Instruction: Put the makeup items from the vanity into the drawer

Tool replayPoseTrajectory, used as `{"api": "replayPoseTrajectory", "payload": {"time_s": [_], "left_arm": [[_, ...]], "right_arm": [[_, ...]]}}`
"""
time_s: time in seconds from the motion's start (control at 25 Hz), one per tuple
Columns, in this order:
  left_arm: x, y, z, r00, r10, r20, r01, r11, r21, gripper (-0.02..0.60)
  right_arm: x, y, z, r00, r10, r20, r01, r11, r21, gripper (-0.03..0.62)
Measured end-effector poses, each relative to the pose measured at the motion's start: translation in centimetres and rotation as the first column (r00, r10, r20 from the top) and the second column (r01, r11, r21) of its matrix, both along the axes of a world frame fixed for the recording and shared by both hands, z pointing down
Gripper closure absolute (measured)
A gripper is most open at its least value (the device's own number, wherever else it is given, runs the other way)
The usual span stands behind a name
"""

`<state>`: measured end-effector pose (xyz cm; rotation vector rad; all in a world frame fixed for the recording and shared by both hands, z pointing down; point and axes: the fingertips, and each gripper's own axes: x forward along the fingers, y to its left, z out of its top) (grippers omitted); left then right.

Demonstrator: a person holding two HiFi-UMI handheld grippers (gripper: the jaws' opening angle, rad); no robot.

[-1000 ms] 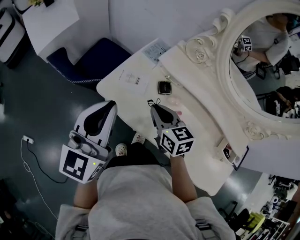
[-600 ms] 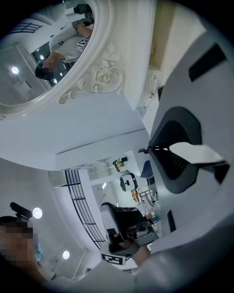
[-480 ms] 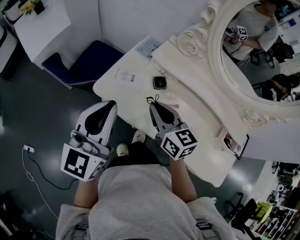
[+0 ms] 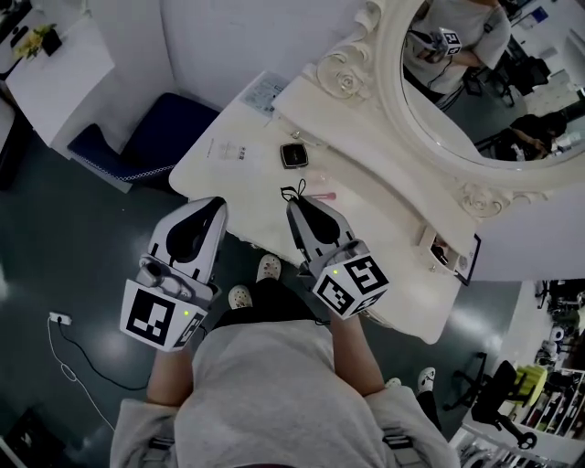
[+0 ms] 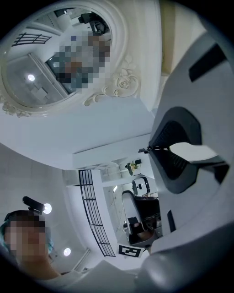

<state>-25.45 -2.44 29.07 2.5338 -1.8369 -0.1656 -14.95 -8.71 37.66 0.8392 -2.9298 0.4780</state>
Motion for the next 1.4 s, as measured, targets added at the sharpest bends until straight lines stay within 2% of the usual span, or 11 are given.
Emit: {"api": "replayPoseTrajectory", "payload": {"time_s": [0.52, 0.96, 1.4], "left_arm": [[3.4, -0.3, -0.8, 0.991, 0.137, -0.005, -0.137, 0.99, 0.046, 0.568], [5.7, -1.0, -1.7, 0.979, 0.202, -0.001, -0.201, 0.977, 0.066, 0.568], [12.0, -2.2, -2.5, 0.962, 0.273, -0.004, -0.272, 0.959, 0.084, 0.568]], "right_arm": [[3.4, 2.0, -2.9, 0.992, 0.115, 0.045, -0.119, 0.99, 0.082, 0.559], [6.2, 2.4, -4.9, 0.982, 0.175, 0.077, -0.183, 0.976, 0.12, 0.559], [12.9, 2.4, -6.4, 0.966, 0.244, 0.089, -0.255, 0.956, 0.145, 0.559]]}}
